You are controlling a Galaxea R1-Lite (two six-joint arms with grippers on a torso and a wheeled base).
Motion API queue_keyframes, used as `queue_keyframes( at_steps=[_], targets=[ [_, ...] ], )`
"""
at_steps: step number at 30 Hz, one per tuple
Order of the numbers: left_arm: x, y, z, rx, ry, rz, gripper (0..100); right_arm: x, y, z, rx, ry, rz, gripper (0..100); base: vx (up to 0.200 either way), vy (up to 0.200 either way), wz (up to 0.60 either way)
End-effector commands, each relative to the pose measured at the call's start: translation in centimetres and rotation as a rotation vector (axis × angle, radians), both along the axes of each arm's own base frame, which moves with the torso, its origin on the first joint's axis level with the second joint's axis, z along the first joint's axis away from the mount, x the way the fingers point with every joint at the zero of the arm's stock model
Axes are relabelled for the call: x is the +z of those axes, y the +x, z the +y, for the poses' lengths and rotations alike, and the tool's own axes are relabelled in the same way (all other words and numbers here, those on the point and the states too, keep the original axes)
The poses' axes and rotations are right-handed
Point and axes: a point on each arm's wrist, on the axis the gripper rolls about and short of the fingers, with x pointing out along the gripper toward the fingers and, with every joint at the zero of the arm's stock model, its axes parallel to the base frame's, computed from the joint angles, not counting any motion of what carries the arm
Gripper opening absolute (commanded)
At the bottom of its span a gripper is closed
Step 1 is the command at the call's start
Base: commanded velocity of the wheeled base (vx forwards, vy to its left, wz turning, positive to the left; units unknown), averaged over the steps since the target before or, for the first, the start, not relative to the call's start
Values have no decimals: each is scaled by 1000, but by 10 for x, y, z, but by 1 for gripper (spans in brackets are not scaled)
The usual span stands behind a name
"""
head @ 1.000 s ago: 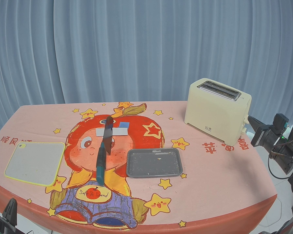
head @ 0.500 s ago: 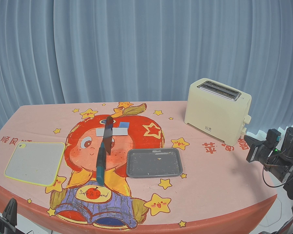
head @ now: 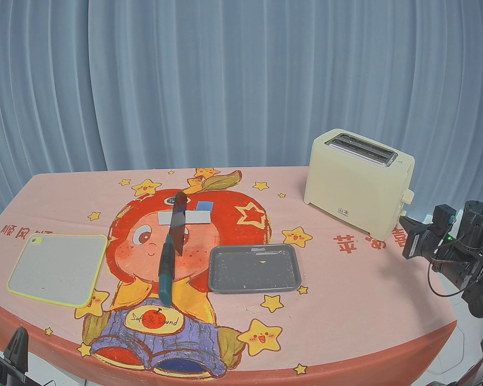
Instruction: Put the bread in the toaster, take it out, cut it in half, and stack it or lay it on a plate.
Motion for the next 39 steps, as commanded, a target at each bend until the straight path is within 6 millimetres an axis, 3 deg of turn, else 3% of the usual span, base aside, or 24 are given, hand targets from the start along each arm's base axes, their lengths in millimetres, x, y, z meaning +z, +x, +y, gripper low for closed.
queue_keyframes(
  at_steps=[1,12,39],
  targets=[
    [-5,0,0,1,-1,2,0,-7,7,-2,-12,-10,29,0,0,0,0],
    [-5,0,0,1,-1,2,0,-15,2,-4,-17,-19,65,0,0,0,0],
    [-5,0,0,-1,-1,2,0,-27,15,-25,-64,-9,101,0,0,0,0]
  ],
)
